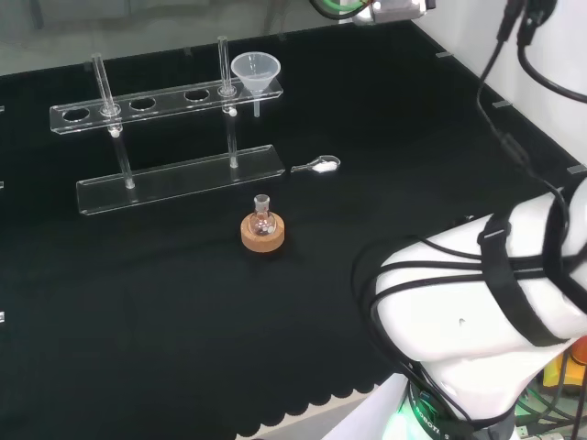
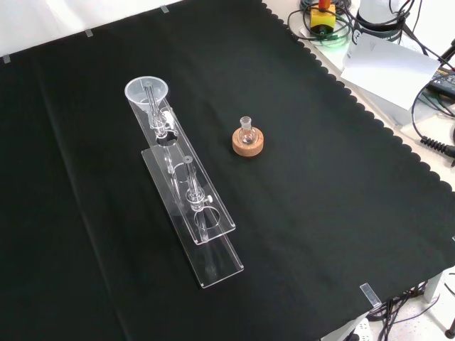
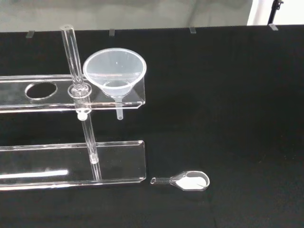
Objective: Pick up the funnel from the transparent funnel stand.
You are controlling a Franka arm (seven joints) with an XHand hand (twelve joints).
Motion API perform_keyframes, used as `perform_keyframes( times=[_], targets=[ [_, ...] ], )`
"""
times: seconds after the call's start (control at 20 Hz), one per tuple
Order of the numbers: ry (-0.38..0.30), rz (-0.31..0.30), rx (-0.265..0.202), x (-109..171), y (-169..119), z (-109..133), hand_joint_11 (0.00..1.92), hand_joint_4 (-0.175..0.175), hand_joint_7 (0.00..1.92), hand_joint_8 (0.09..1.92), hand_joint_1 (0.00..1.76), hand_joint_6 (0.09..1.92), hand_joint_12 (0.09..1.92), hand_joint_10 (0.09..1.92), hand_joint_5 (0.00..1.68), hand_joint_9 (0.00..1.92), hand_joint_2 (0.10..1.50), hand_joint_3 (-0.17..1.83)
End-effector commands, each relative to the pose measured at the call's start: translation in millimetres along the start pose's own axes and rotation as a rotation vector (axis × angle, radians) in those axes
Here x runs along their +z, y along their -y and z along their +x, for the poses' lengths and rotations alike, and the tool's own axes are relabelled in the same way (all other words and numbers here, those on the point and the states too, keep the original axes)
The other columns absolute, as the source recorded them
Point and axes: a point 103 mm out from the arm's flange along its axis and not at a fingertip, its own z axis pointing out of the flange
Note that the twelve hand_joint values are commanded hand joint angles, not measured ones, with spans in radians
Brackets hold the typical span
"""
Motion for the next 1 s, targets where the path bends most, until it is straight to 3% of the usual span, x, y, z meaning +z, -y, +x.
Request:
perform_keyframes(
  times=[0.05,0.45,1.0],
  targets=[
    [-0.009,0.019,-0.014,17.7,-71.4,-13.4,0.02,0.015,0.10,0.53,0.04,0.09,1.37,0.62,0.29,0.23,1.21,0.34],
    [0.017,0.076,-0.067,38.4,-117.2,-1.9,0.02,0.008,0.11,0.53,0.13,0.09,1.38,0.62,0.28,0.23,1.16,0.30],
    [0.023,0.159,-0.126,77.6,-148.6,20.4,0.03,-0.006,0.16,0.58,0.36,0.09,1.41,0.67,0.26,0.30,1.00,0.24]
  ],
)
